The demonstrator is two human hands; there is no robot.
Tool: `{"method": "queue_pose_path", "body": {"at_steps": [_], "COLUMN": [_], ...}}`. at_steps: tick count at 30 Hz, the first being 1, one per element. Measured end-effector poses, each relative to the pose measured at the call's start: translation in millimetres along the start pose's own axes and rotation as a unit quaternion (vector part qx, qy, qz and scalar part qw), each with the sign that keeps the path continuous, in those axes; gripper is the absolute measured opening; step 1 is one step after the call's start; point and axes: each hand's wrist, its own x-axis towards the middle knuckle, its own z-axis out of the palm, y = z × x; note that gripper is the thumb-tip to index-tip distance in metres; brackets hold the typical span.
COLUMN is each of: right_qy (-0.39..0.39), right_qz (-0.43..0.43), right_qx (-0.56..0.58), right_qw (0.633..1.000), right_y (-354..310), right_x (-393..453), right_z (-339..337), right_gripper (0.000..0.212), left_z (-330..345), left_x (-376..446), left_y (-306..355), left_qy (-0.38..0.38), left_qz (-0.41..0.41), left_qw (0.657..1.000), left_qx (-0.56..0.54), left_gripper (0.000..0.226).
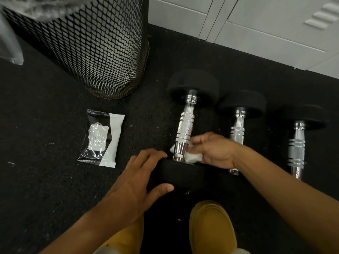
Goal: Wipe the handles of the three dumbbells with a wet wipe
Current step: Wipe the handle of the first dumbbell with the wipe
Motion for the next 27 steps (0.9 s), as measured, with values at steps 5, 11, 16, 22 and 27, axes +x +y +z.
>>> {"method": "queue_pose_path", "body": {"at_steps": [5, 11, 16, 22, 27], "right_qy": [-0.016, 0.035, 0.064, 0.028, 0.116], "right_qz": [0.008, -0.099, -0.09, -0.005, -0.045], "right_qx": [0.057, 0.245, 0.125, 0.005, -0.017], "right_qw": [0.998, 0.964, 0.986, 1.0, 0.992], "right_y": [-11, -58, -35, 1, -38], "right_x": [1, 17, 10, -13, 1], "right_z": [6, 6, 13, 20, 23], "right_gripper": [0.03, 0.032, 0.033, 0.022, 0.035], "left_z": [1, 1, 1, 0, 1], "left_x": [0, 0, 1, 1, 0], "left_y": [-1, -2, -2, 1, 0], "left_qy": [0.001, -0.001, -0.004, 0.002, 0.002], "left_qz": [0.0, -0.006, -0.005, -0.003, -0.002], "left_qw": [1.0, 1.0, 1.0, 1.0, 1.0], "left_qx": [-0.001, 0.001, 0.0, -0.005, 0.0], "left_gripper": [0.062, 0.061, 0.061, 0.06, 0.06]}}
